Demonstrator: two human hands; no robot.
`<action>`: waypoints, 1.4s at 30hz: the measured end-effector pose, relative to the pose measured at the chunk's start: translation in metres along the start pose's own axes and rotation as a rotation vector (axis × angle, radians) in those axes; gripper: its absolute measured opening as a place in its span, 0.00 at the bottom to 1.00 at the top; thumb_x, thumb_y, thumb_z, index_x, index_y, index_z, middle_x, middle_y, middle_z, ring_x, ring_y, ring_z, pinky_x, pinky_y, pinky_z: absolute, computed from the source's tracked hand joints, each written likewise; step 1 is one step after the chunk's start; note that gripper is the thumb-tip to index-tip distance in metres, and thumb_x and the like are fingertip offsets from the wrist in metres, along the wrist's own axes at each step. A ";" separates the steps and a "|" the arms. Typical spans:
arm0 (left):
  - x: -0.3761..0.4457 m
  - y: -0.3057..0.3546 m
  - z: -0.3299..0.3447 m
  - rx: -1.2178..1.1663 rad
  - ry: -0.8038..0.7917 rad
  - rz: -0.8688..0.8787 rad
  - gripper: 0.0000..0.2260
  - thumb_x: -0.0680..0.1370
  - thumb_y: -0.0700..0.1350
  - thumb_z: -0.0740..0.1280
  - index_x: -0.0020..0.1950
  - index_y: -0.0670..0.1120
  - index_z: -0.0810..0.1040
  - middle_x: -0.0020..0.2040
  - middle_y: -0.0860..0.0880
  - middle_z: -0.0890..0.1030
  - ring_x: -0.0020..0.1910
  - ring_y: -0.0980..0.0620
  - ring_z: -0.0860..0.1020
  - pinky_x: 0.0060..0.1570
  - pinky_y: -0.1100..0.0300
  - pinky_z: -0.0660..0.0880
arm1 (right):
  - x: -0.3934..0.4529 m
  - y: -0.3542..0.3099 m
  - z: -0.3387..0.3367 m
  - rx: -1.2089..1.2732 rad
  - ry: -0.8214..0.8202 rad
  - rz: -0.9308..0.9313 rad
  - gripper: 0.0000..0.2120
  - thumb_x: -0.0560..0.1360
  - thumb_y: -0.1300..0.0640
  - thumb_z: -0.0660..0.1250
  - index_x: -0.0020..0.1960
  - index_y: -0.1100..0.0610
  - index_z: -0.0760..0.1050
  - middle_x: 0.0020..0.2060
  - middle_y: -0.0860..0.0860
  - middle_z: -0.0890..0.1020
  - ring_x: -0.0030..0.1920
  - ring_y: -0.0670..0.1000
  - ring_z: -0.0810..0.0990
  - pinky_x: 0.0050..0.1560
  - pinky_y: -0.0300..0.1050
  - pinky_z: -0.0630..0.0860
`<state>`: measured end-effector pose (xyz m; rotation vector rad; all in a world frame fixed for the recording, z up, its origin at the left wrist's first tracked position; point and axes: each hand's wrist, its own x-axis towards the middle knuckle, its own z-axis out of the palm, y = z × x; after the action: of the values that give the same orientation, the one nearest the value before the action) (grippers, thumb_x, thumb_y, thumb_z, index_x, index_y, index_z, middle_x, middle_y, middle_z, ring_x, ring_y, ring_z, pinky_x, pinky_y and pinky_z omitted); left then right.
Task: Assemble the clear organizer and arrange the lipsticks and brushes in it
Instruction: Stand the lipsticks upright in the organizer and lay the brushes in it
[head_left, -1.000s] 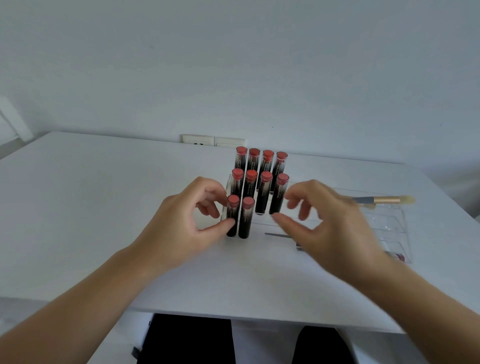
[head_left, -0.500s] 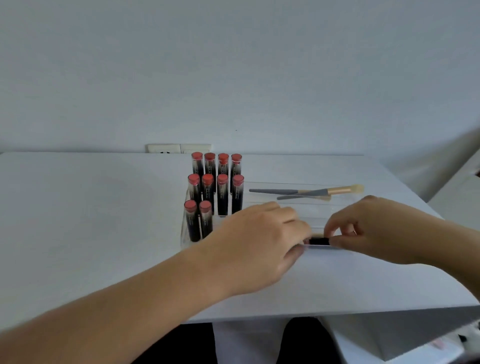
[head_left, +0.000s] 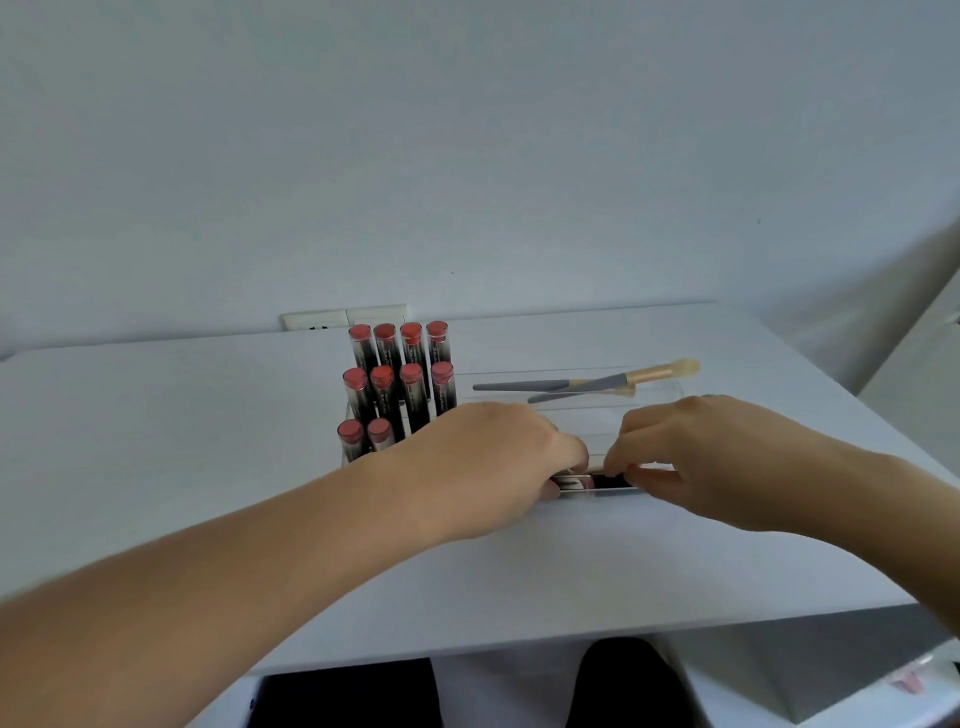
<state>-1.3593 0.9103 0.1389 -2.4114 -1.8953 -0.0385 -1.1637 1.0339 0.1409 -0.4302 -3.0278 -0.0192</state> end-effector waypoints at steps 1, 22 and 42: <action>0.000 -0.001 0.000 0.006 -0.006 -0.002 0.08 0.82 0.47 0.64 0.60 0.50 0.78 0.49 0.48 0.81 0.51 0.43 0.80 0.46 0.48 0.79 | 0.000 0.000 -0.001 -0.006 -0.012 -0.002 0.10 0.81 0.47 0.60 0.59 0.38 0.77 0.52 0.37 0.79 0.47 0.45 0.79 0.48 0.43 0.76; 0.002 -0.011 -0.018 0.339 -0.127 0.279 0.20 0.76 0.36 0.62 0.65 0.54 0.74 0.36 0.54 0.65 0.37 0.46 0.70 0.28 0.58 0.54 | 0.013 -0.003 -0.022 -0.456 -0.273 -0.260 0.25 0.82 0.60 0.56 0.71 0.36 0.61 0.47 0.45 0.75 0.32 0.51 0.65 0.28 0.43 0.52; -0.010 -0.023 -0.023 0.401 -0.189 0.236 0.13 0.75 0.35 0.63 0.52 0.53 0.77 0.41 0.55 0.68 0.32 0.48 0.66 0.26 0.59 0.52 | 0.008 -0.001 -0.018 -0.424 -0.159 -0.296 0.15 0.83 0.55 0.55 0.67 0.42 0.65 0.44 0.45 0.73 0.33 0.52 0.69 0.34 0.45 0.60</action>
<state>-1.3836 0.9048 0.1619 -2.3948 -1.4839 0.5451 -1.1706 1.0349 0.1599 -0.0006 -3.2057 -0.6837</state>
